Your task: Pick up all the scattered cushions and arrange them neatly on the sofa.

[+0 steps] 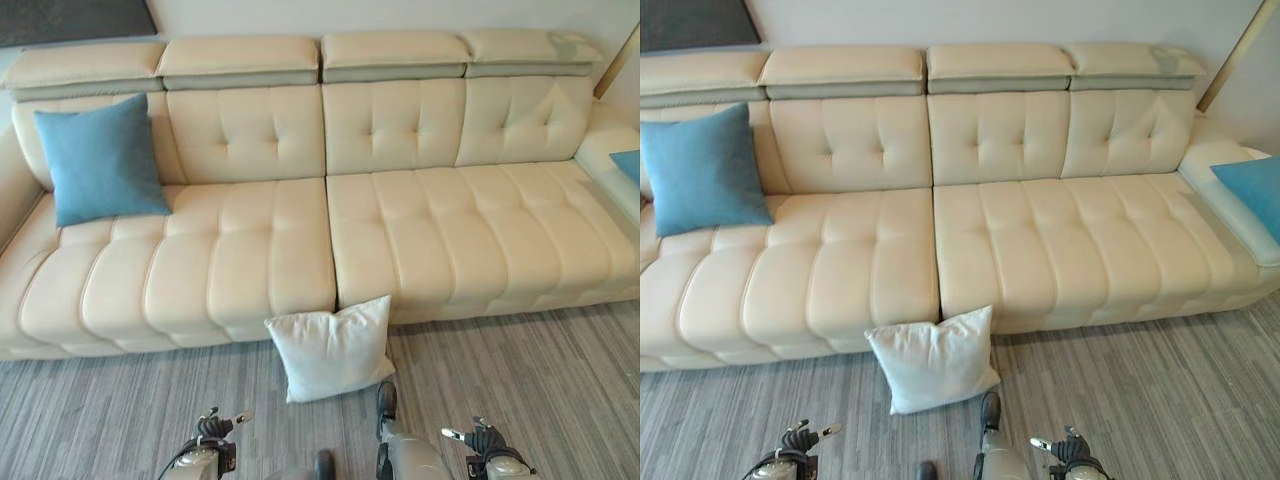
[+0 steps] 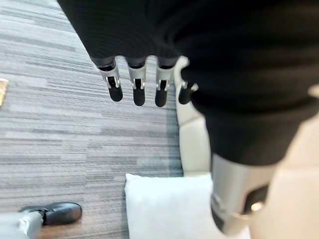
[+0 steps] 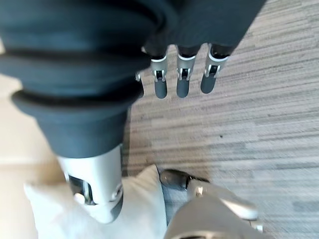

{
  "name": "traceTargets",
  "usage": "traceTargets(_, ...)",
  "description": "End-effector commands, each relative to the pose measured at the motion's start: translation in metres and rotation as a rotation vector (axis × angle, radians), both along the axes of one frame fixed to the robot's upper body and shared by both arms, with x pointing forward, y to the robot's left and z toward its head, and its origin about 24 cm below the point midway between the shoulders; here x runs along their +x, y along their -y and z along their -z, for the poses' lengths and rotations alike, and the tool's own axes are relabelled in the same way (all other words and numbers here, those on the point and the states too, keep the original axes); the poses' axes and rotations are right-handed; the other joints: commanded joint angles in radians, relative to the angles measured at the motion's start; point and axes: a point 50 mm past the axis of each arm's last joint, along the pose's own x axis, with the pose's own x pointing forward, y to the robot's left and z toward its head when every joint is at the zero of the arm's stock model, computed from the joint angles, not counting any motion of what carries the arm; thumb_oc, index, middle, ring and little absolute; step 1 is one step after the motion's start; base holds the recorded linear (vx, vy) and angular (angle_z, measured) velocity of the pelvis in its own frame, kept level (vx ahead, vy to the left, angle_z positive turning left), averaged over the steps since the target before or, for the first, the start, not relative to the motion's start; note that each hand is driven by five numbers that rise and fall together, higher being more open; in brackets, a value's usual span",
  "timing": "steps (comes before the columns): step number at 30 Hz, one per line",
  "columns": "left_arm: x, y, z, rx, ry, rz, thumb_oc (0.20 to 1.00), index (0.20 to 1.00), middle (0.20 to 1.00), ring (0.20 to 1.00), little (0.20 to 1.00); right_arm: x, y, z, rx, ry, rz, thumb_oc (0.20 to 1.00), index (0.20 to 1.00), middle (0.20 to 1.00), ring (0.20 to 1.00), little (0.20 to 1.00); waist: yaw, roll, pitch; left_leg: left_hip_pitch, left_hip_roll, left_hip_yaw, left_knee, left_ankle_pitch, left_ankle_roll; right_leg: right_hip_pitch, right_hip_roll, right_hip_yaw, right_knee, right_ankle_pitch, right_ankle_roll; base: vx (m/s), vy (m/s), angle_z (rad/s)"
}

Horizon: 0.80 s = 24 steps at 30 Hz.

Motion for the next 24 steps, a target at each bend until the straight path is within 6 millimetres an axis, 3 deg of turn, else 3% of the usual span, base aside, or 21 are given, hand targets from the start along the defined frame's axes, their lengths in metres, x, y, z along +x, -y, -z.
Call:
traceTargets(1,0.02,-0.001,-0.01,0.01,0.088,0.014,1.0,1.0,1.0,1.0,1.0,0.027,0.021,-0.017,-0.078,0.08,-0.021,1.0,1.0,1.0,1.0,1.0,0.003,0.038,-0.005,0.008,0.055,-0.002,0.033,-0.028,-0.069,0.028,0.05,0.013,0.024,-0.056,0.013,0.32,-0.249,0.02)
traceTargets(6,0.022,0.01,-0.008,-0.029,0.102,0.011,1.0,1.0,1.0,1.0,1.0,0.028,0.029,-0.019,-0.097,0.084,-0.023,1.0,1.0,1.0,1.0,1.0,0.013,0.039,0.017,-0.118,0.068,-0.027,0.358,0.063,-0.131,0.116,0.064,0.01,0.006,-0.112,-0.042,0.22,-0.265,0.07)
traceTargets(9,0.03,0.014,-0.011,-0.041,0.132,0.008,1.0,1.0,1.0,1.0,1.0,0.029,0.031,-0.02,-0.104,0.084,-0.025,1.0,1.0,1.0,1.0,1.0,0.017,0.028,0.038,-0.205,0.068,-0.037,0.473,0.085,-0.137,0.136,0.058,-0.005,0.019,-0.145,-0.067,0.12,-0.191,0.0)
traceTargets(11,0.031,0.016,-0.011,-0.048,0.135,0.013,1.0,1.0,1.0,1.0,1.0,0.028,0.032,-0.02,-0.106,0.081,-0.021,1.0,1.0,1.0,1.0,1.0,0.018,0.023,0.041,-0.22,0.072,-0.023,0.446,0.07,-0.13,0.142,0.054,-0.011,0.019,-0.153,-0.069,0.09,-0.099,0.24)
traceTargets(13,0.033,0.02,-0.012,-0.046,0.134,0.048,1.0,1.0,1.0,1.0,1.0,0.029,0.032,-0.022,-0.101,0.094,-0.008,1.0,1.0,1.0,1.0,1.0,0.01,0.015,0.03,-0.211,0.103,0.019,0.214,0.03,-0.11,0.161,0.045,-0.036,-0.001,-0.166,-0.06,0.16,-0.061,0.5)
traceTargets(15,0.033,0.022,-0.011,-0.038,0.123,0.061,1.0,1.0,1.0,1.0,1.0,0.032,0.031,-0.024,-0.11,0.111,-0.024,1.0,1.0,1.0,1.0,1.0,0.004,0.028,0.03,-0.209,0.146,-0.021,0.011,0.15,-0.133,0.158,0.051,-0.053,0.011,-0.186,-0.062,0.12,0.056,0.32)
traceTargets(18,0.028,0.022,-0.008,-0.037,0.099,0.058,1.0,1.0,1.0,1.0,1.0,0.035,0.026,-0.024,-0.107,0.115,-0.055,1.0,1.0,1.0,1.0,1.0,-0.006,0.043,0.021,-0.193,0.162,-0.002,-0.003,0.133,-0.138,0.162,0.047,-0.058,0.028,-0.202,-0.058,0.09,0.138,0.07)
traceTargets(22,0.02,0.022,-0.003,-0.036,0.064,0.065,1.0,1.0,1.0,1.0,1.0,0.039,0.019,-0.024,-0.097,0.124,-0.077,1.0,1.0,1.0,1.0,1.0,-0.004,0.056,0.02,-0.169,0.137,0.014,-0.003,0.099,-0.13,0.175,0.024,-0.058,0.022,-0.19,-0.045,0.1,0.264,0.07)
traceTargets(24,0.024,0.017,-0.004,-0.015,0.065,0.038,1.0,1.0,1.0,1.0,1.0,0.056,0.008,-0.029,-0.095,0.16,-0.126,1.0,1.0,1.0,1.0,1.0,0.012,0.054,0.054,-0.175,0.127,0.024,-0.003,0.095,-0.114,0.157,0.003,-0.055,0.035,-0.184,-0.035,-0.01,0.196,0.03)
